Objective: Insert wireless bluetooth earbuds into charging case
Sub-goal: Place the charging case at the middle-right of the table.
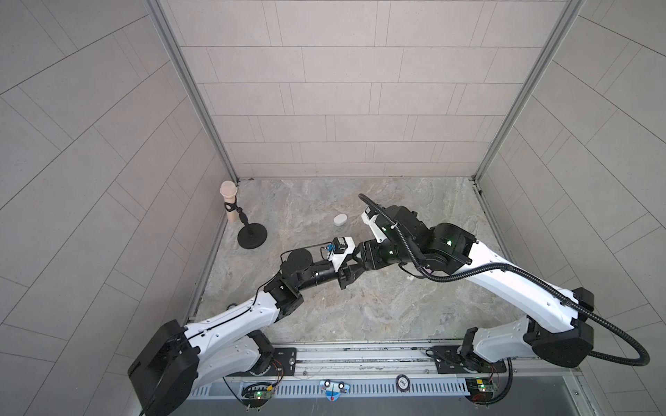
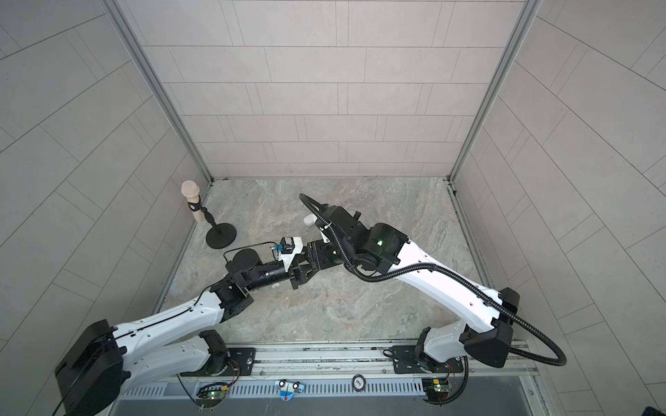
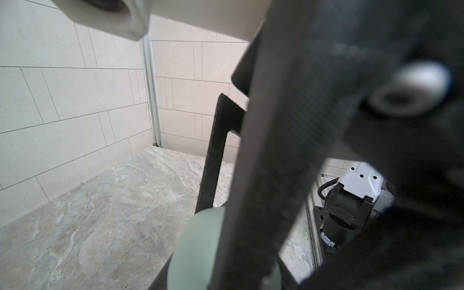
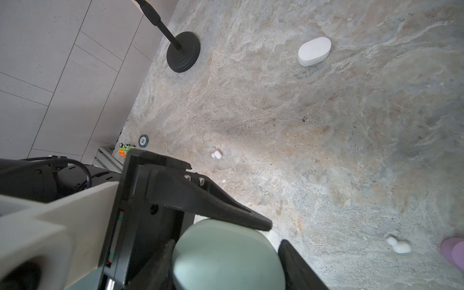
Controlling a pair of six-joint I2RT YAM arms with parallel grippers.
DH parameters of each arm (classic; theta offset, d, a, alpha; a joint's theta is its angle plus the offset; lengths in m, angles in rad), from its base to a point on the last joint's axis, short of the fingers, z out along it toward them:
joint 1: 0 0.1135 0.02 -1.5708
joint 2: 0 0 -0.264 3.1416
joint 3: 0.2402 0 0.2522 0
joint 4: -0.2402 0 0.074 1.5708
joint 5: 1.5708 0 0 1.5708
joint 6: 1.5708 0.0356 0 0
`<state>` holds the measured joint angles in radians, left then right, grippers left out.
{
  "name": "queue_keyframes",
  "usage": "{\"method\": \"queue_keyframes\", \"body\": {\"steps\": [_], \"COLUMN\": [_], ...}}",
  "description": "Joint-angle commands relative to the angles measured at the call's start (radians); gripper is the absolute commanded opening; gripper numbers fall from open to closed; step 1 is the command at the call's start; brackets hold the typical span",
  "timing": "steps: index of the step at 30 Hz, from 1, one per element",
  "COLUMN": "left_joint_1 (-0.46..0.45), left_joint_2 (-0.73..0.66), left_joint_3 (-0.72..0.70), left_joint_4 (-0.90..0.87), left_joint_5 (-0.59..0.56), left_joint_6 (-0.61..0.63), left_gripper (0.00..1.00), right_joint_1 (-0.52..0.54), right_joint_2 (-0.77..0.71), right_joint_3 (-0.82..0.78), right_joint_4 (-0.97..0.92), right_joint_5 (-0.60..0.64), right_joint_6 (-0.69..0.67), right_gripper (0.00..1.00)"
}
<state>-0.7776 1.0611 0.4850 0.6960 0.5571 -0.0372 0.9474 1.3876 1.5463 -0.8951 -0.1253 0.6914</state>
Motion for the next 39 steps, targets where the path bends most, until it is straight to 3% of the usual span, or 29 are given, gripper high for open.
{"method": "queue_keyframes", "body": {"steps": [1, 8, 13, 16, 20, 24, 29, 39], "left_joint_1": [-0.006, -0.005, -0.006, -0.005, -0.006, -0.006, -0.005, -0.006], "left_joint_2": [-0.02, -0.023, -0.024, -0.024, -0.026, -0.03, -0.065, -0.224], "left_joint_3": [0.01, 0.006, 0.007, 0.007, 0.006, 0.004, -0.035, -0.173], "left_joint_4": [0.074, 0.079, 0.075, 0.068, 0.058, 0.031, -0.033, -0.132], "left_joint_5": [0.012, 0.01, 0.007, 0.005, -0.006, -0.024, -0.1, -0.299], "left_joint_6": [0.003, 0.002, 0.004, 0.006, 0.006, 0.008, 0.007, -0.04], "left_gripper": [0.1, 0.1, 0.11, 0.14, 0.3, 0.65, 0.97, 1.0], "right_joint_1": [0.011, 0.011, 0.012, 0.012, 0.011, -0.003, -0.064, -0.329], "right_joint_2": [0.027, 0.031, 0.027, 0.025, 0.015, -0.002, -0.045, -0.099], "right_joint_3": [0.012, 0.008, 0.001, 0.001, 0.001, -0.007, -0.051, -0.262], "right_joint_4": [0.001, 0.008, 0.023, 0.023, 0.025, 0.012, 0.008, 0.045], "right_joint_5": [-0.002, -0.021, -0.032, -0.033, -0.021, 0.019, 0.04, 0.086], "right_joint_6": [0.017, 0.026, 0.037, 0.04, 0.042, 0.034, 0.014, -0.125], "right_gripper": [0.62, 0.65, 0.52, 0.51, 0.49, 0.49, 0.49, 0.5]}}
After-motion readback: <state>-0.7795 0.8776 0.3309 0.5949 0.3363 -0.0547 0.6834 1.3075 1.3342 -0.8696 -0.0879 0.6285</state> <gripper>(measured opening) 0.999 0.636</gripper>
